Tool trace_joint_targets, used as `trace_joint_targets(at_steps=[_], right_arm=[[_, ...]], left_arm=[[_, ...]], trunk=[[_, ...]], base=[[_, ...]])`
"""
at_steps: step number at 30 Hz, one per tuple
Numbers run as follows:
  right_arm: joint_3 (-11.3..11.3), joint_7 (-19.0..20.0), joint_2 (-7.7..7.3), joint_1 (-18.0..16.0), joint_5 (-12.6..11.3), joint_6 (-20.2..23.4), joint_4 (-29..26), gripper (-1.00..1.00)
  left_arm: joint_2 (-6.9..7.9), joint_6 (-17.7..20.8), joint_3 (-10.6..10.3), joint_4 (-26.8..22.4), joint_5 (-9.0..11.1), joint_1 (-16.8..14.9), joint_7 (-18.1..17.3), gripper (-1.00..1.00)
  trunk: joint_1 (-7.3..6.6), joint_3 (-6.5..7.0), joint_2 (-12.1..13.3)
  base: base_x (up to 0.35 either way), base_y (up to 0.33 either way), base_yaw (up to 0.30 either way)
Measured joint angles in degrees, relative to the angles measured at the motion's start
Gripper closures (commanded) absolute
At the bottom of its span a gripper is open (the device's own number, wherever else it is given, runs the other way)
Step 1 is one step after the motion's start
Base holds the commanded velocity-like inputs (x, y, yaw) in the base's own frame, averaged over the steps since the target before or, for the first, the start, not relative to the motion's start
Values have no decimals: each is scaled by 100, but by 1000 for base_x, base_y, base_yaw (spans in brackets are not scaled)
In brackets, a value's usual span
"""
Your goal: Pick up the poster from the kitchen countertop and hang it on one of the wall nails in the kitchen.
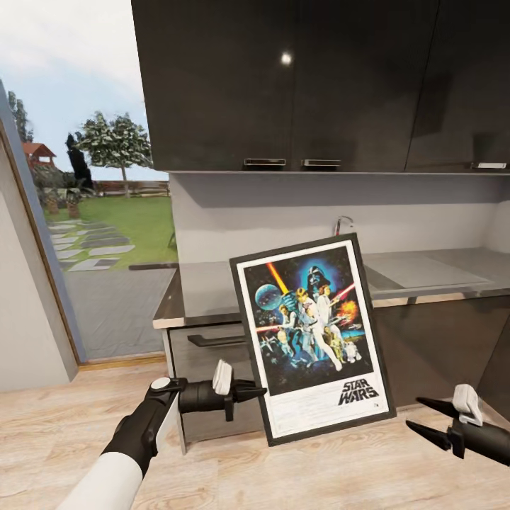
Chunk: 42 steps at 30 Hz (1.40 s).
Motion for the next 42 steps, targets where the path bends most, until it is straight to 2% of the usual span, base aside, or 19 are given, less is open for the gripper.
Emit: trace_joint_targets(at_steps=[4, 5, 7, 10, 15, 22, 28, 35, 42], right_arm=[[69, 403, -66, -7, 5, 26, -13, -100], [95, 630, -100, -9, 6, 38, -17, -100], [124, 758, -128, -10, 4, 44, -14, -100], [432, 863, -154, -11, -5, 54, -29, -100], [666, 890, -164, -12, -48, 60, -36, -100], [736, 891, -155, -12, -62, 59, -31, -100], [931, 891, -141, -12, -64, 59, -37, -100], [956, 891, -138, -12, -64, 59, -37, -100], [960, 891, -123, -13, -63, 59, -42, -100]], left_arm=[[0, 3, 3, 9, -5, 0, -117, 100], [0, 5, 0, 12, -6, 0, -155, 100], [-3, 7, -2, 15, -7, 0, -176, 100], [-6, 12, -3, 19, -8, 0, -191, 100], [-7, 4, -4, 23, -8, 0, -196, 100], [-9, -25, -4, 30, -10, 0, -200, 100], [-12, -39, -12, 33, -15, 0, -205, 100], [-16, -48, -42, 120, -30, 0, -201, 100], [-14, -341, -126, 320, -360, 0, -185, 100]], trunk=[[0, 0, 0], [0, 0, 0], [0, 0, 0], [0, 0, 0], [0, 0, 0], [0, 0, 0], [0, 0, 0], [0, 0, 0], [0, 0, 0]], base=[[0, 0, 0], [0, 0, 0], [0, 0, 0], [0, 0, 0], [0, 0, 0], [0, 0, 0], [0, 0, 0], [0, 0, 0], [0, 0, 0]])
